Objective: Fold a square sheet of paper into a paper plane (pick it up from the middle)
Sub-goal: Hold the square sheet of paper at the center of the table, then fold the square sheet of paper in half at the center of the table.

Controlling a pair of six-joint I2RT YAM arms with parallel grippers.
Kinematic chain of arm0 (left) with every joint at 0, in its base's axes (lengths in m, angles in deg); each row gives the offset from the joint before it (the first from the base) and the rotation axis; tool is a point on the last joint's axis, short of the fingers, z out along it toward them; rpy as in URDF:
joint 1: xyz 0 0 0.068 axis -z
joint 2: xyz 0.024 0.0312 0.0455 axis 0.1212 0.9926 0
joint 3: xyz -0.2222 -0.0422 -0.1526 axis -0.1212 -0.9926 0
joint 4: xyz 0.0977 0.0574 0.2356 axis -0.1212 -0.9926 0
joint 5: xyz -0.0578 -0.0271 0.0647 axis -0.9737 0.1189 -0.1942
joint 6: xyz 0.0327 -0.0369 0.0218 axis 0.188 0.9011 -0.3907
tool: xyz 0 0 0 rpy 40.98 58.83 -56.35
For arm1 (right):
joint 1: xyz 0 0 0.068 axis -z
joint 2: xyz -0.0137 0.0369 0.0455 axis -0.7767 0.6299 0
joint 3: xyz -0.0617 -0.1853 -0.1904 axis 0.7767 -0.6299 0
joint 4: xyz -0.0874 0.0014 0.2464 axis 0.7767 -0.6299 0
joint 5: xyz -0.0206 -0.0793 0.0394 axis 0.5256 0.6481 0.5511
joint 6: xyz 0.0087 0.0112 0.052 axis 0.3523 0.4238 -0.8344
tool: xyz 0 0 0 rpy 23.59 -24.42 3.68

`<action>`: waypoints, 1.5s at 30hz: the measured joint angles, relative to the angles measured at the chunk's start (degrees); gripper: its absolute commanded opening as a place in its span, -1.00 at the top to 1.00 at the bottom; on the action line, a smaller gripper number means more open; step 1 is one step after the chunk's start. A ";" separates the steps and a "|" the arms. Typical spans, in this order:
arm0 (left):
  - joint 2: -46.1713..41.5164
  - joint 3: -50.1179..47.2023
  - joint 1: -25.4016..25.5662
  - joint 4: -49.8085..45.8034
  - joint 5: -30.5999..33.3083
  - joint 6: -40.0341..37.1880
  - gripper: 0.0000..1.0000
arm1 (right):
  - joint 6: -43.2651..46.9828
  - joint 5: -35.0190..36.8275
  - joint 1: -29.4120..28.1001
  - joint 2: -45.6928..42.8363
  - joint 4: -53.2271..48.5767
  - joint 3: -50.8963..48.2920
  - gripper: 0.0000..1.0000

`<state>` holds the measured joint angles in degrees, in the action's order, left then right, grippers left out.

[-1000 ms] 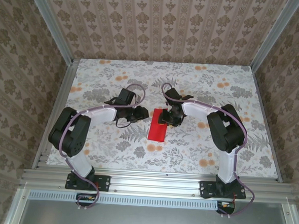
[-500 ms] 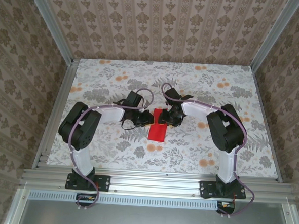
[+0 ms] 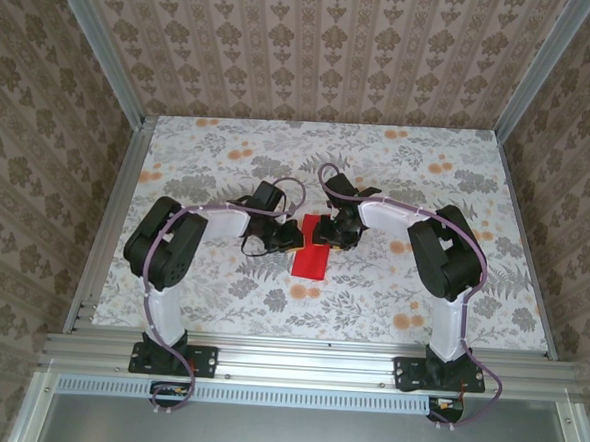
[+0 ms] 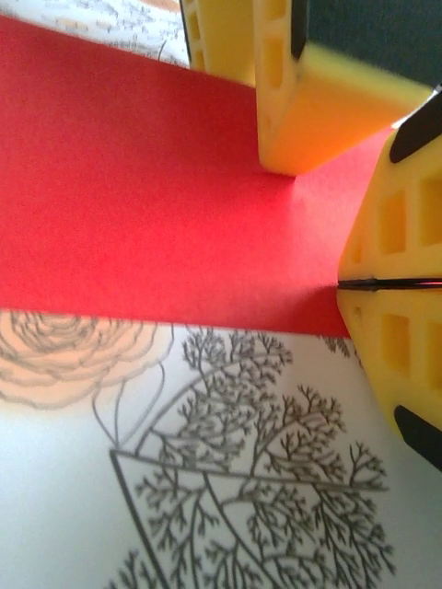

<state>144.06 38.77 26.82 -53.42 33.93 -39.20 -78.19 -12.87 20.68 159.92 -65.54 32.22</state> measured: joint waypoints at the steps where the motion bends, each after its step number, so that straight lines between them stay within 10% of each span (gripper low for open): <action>1: 0.07 0.20 0.00 -0.35 0.07 -0.28 0.85 | 0.00 0.00 0.00 -0.04 0.00 0.00 0.08; 11: 0.66 1.99 0.26 -3.54 1.14 -2.40 0.89 | -0.26 1.36 -0.42 -3.54 1.77 -2.43 0.00; 19: 1.09 2.78 0.26 -4.48 1.07 -2.82 0.90 | -1.95 2.89 -0.61 -16.37 8.66 -9.64 0.38; 45: 2.32 4.44 0.33 -5.81 0.44 -3.69 0.91 | -5.55 -8.44 1.44 -7.76 23.17 -17.66 0.56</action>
<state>146.38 43.21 27.15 -59.24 34.36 -42.89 -83.74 -21.31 22.12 152.16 -42.38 14.56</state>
